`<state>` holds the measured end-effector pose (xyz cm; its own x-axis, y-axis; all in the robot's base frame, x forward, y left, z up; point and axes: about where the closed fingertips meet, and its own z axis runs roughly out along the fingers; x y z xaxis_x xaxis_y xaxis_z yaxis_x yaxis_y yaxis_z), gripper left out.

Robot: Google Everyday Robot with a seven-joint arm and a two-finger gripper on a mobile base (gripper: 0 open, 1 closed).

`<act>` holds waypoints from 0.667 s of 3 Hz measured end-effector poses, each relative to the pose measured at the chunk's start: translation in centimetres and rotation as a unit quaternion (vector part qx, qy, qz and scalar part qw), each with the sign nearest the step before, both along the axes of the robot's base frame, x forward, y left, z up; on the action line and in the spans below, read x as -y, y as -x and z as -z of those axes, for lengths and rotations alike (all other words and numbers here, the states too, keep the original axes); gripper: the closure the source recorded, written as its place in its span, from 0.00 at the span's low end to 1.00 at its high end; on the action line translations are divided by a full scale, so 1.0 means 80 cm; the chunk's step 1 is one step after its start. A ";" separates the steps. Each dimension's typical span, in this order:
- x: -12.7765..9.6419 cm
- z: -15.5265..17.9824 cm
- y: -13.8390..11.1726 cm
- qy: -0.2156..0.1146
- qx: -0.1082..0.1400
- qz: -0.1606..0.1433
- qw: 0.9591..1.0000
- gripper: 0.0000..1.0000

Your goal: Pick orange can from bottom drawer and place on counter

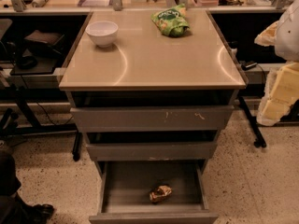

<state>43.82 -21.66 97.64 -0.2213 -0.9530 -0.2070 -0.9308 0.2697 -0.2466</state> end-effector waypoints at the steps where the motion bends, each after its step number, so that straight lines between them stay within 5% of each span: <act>1: 0.000 0.000 0.000 0.000 0.000 0.000 1.000 0.00; 2: -0.003 0.026 -0.008 -0.016 -0.008 0.002 1.000 0.00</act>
Offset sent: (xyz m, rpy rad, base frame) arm 0.0168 0.0041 -0.0551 0.0772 0.0609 -0.0112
